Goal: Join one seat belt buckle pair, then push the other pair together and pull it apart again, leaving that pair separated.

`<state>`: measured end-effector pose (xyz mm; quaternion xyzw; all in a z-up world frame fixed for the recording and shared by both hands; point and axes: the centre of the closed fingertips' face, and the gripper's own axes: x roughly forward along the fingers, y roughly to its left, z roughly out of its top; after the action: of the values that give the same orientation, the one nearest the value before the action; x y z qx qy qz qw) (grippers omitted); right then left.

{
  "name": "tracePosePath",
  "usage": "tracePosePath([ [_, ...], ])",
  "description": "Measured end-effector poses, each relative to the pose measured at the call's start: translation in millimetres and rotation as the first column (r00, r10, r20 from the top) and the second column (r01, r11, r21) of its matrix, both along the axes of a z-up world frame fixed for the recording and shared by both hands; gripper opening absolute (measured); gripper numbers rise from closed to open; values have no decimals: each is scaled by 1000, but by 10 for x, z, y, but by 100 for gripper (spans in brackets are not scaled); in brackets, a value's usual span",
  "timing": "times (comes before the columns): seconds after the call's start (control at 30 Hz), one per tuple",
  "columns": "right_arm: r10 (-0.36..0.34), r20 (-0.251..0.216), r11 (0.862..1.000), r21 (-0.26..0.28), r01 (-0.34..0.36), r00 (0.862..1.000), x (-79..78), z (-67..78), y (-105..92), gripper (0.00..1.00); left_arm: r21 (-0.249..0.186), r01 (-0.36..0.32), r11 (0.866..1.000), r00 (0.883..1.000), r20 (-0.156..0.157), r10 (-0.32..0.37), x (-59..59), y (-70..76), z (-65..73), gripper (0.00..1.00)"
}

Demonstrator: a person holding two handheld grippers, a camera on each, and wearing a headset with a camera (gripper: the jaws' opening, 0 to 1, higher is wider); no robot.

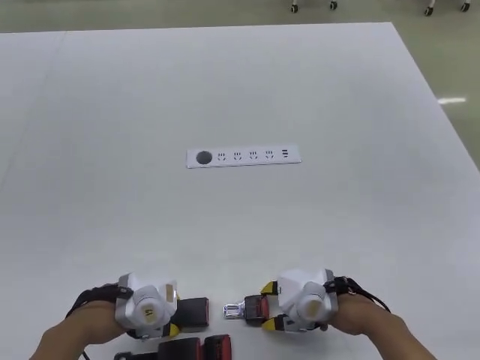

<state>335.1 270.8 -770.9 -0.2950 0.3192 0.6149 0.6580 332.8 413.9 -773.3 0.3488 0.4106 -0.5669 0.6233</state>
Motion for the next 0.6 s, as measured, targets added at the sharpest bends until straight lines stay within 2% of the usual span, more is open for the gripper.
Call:
tracePosePath([
  [0.13,5,2,1000,0,-5,1000,7,5,44,29,-1,-7,1000,1000,-2,7,11,18,-44,32],
  [0.33,11,4,1000,4,-11,1000,27,-23,113,29,-1,-15,1000,1000,-4,15,-1,5,-6,32],
  [0.6,25,3,1000,11,-25,1000,44,-44,216,29,2,-16,1000,1000,-4,16,2,8,-21,32],
])
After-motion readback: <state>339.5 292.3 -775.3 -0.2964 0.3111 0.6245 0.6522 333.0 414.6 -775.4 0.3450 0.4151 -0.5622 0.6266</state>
